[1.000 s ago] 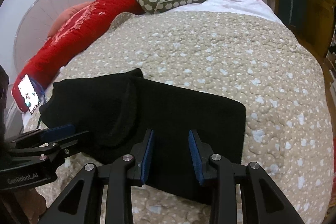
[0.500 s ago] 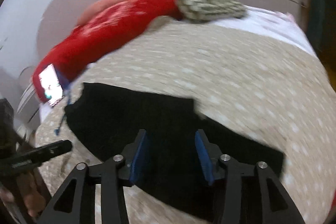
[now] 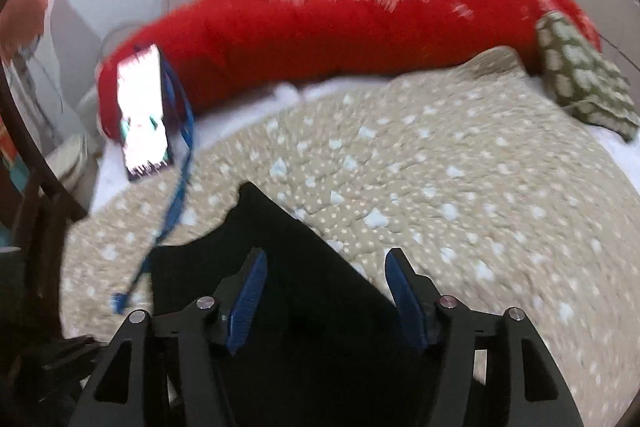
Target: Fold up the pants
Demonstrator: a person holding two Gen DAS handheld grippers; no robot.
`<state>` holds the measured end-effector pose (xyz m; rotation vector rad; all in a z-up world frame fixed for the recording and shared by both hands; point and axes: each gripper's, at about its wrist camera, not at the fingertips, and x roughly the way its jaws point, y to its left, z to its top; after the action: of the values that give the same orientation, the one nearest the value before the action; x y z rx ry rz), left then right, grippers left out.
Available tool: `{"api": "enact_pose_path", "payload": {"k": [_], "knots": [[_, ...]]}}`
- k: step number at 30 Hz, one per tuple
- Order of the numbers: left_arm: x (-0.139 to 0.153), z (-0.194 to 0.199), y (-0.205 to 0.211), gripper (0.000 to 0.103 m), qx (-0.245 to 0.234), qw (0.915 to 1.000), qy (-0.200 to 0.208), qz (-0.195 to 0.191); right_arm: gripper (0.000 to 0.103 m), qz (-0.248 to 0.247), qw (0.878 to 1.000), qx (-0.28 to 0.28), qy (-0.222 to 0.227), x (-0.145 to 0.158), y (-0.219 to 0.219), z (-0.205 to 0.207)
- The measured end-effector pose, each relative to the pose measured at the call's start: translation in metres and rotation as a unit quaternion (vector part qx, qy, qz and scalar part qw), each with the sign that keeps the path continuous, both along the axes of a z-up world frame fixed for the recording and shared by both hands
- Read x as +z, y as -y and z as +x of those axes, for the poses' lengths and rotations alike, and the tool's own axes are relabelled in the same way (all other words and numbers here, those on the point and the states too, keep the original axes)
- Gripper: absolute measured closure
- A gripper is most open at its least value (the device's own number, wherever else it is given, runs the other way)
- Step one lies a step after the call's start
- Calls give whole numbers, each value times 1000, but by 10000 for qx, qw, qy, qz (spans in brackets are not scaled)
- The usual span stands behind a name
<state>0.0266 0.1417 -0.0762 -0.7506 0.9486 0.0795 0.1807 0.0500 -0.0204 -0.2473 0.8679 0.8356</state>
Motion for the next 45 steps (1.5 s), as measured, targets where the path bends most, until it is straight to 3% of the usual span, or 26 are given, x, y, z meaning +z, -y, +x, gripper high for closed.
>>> {"api": "enact_pose_path", "payload": {"k": [2, 3, 5, 6, 7, 8, 10, 14, 17, 19, 21, 25, 26, 29, 31, 33, 36, 37, 40, 43, 44, 45], "knots": [[-1, 3, 2, 15, 18, 10000, 62, 11, 44, -81, 9996, 77, -275, -14, -6, 9], [-1, 6, 3, 15, 34, 9999, 112, 37, 48, 97, 9983, 110, -571, -23, -6, 13], [0, 12, 5, 19, 10, 9997, 205, 99, 61, 560, 9957, 38, -739, -28, 0, 17], [1, 14, 5, 29, -49, 9996, 248, 102, 73, 755, 9939, -26, -798, -28, 5, 17], [2, 17, 6, 55, -163, 9996, 227, 104, 86, 863, 9930, -94, -804, -26, 10, 16], [3, 21, 8, 71, -333, 9993, 165, 67, 87, 1023, 9913, -145, -814, -22, 17, 15], [13, 23, 13, 73, -464, 9986, 231, 132, 91, 1317, 9884, -227, -725, -8, 33, 6], [60, 5, 41, 74, -788, 9901, 937, 686, 91, 1985, 9790, -396, -231, 39, 81, -22], [97, -15, 89, 74, -1421, 9709, 1561, 1131, 91, 2601, 9628, -728, 27, 70, 144, -44], [105, -21, 124, 74, -1901, 9578, 1733, 1280, 96, 2912, 9516, -983, 65, 74, 184, -58], [96, -21, 165, 74, -2497, 9448, 1649, 1336, 97, 3064, 9413, -1416, 64, 66, 233, -75], [54, -13, 231, 74, -3364, 9217, 1175, 1533, 97, 2661, 9185, -2922, -71, 25, 309, -105], [42, -11, 244, 74, -3646, 9132, 985, 1529, 97, 2559, 9113, -3221, -157, 17, 326, -112], [34, -15, 252, 74, -4015, 9012, 746, 1455, 86, 2573, 8896, -3760, -330, -2, 363, -136], [45, -23, 245, 74, -3972, 8976, 963, 1653, 43, 2885, 8825, -3692, -421, -7, 374, -150], [59, -27, 230, 74, -3835, 8966, 1192, 1865, 39, 3178, 8713, -3684, -638, -13, 374, -158], [73, -23, 202, 69, -3568, 9052, 1314, 1897, 39, 3451, 8602, -3628, -964, -27, 371, -157], [74, -20, 194, 67, -3464, 9090, 1305, 1915, 39, 3386, 8635, -3592, -1033, -30, 366, -152], [70, -15, 171, 67, -3094, 9225, 1150, 2001, 39, 2890, 8911, -3312, -1134, -36, 332, -142], [62, -19, 158, 67, -2912, 9340, 934, 1845, 39, 2544, 8965, -3485, -1001, -43, 308, -130], [62, -15, 157, 67, -2858, 9366, 893, 1821, 42, 2459, 8948, -3623, -865, -42, 303, -129], [60, -19, 151, 67, -2829, 9375, 877, 1826, 59, 2415, 8944, -3688, -762, -40, 297, -129]]}}
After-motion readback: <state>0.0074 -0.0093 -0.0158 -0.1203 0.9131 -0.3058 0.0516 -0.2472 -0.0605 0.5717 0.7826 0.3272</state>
